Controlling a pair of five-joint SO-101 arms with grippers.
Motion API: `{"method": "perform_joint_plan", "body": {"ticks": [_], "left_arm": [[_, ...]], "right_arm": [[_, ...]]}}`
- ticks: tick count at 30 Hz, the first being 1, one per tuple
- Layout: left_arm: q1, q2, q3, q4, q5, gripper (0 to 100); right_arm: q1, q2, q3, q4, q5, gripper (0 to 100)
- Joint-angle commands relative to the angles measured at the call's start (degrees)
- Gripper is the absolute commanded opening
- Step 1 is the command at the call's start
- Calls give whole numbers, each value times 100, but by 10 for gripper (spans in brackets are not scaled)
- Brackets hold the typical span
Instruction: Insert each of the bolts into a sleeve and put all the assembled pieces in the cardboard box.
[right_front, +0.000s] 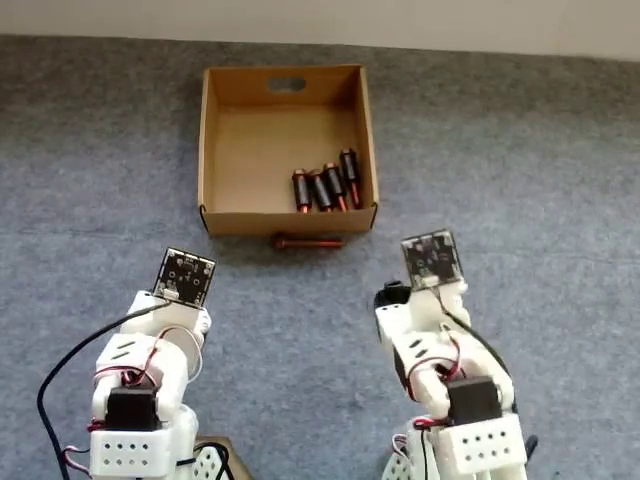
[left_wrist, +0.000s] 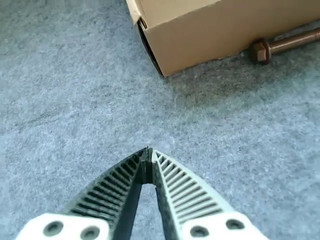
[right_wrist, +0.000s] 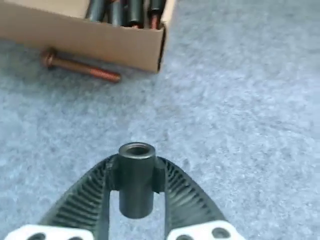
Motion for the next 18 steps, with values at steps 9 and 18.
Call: {"method": "perform_joint_plan", "body": {"ticks": [9, 18], "left_arm": [[110, 1270, -2167, 633, -44, 60], [576, 5763, -4295, 598, -26, 62]], "right_arm": [[435, -1095, 497, -145, -466, 6], [435, -1095, 497, -119, -466, 6]]}}
